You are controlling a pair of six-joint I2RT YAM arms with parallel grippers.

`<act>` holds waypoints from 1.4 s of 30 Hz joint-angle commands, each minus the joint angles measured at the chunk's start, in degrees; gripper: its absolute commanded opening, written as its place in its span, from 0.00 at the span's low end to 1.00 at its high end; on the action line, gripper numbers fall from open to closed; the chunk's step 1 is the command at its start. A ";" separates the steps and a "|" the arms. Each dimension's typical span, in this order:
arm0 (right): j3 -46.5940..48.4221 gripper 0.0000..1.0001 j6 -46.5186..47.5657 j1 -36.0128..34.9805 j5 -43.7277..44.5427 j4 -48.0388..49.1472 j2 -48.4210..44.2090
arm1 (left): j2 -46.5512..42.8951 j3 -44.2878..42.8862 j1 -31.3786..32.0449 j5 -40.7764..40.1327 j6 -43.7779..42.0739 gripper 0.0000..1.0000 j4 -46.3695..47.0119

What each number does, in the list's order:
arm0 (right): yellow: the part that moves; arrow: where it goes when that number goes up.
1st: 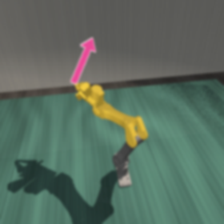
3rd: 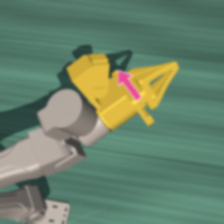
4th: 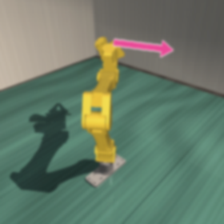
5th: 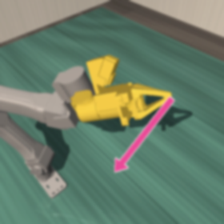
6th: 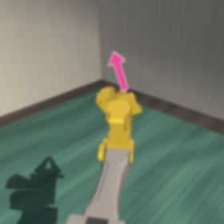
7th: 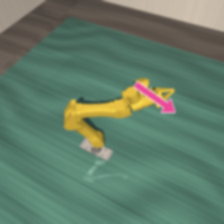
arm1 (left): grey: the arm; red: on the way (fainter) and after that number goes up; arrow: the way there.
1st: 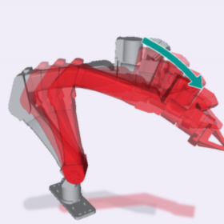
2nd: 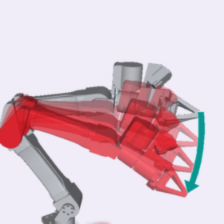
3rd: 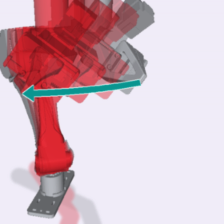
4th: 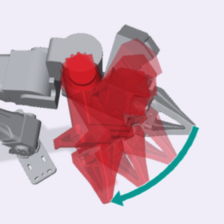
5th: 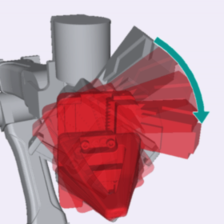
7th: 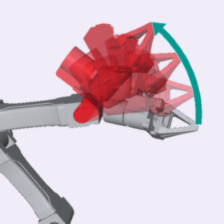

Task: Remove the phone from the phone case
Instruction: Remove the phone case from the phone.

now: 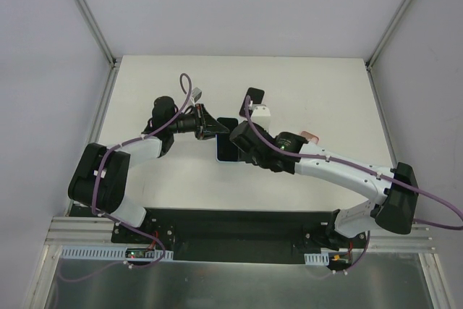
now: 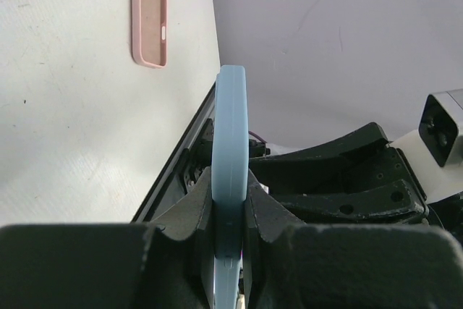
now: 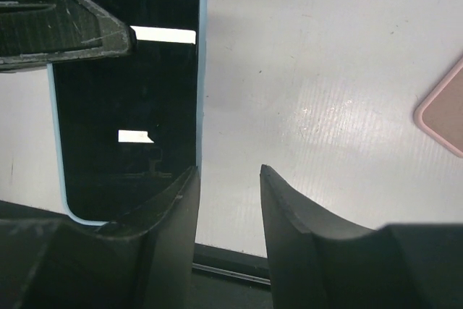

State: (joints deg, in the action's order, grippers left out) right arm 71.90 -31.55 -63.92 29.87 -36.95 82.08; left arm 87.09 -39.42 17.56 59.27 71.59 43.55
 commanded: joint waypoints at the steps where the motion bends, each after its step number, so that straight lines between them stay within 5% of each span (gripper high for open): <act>1: -0.62 0.40 -1.58 0.02 3.88 -8.40 0.97 | -4.91 -4.17 0.19 2.61 3.64 0.00 4.61; 16: -6.41 0.40 -3.69 0.72 -1.65 -2.34 1.76 | -7.28 -5.23 0.10 2.08 5.05 0.00 4.43; 25: -14.84 0.40 -4.66 3.71 -10.26 9.60 -0.95 | -7.64 -5.32 -0.25 1.64 10.32 0.00 9.36; 42: -29.88 0.42 -7.39 5.65 -12.72 34.30 -27.41 | -5.09 -1.98 -0.95 1.20 13.84 0.00 14.37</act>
State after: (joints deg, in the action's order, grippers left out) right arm 43.24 -38.24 -58.83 16.27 -10.59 58.54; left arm 81.78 -41.60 17.15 59.61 82.48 50.94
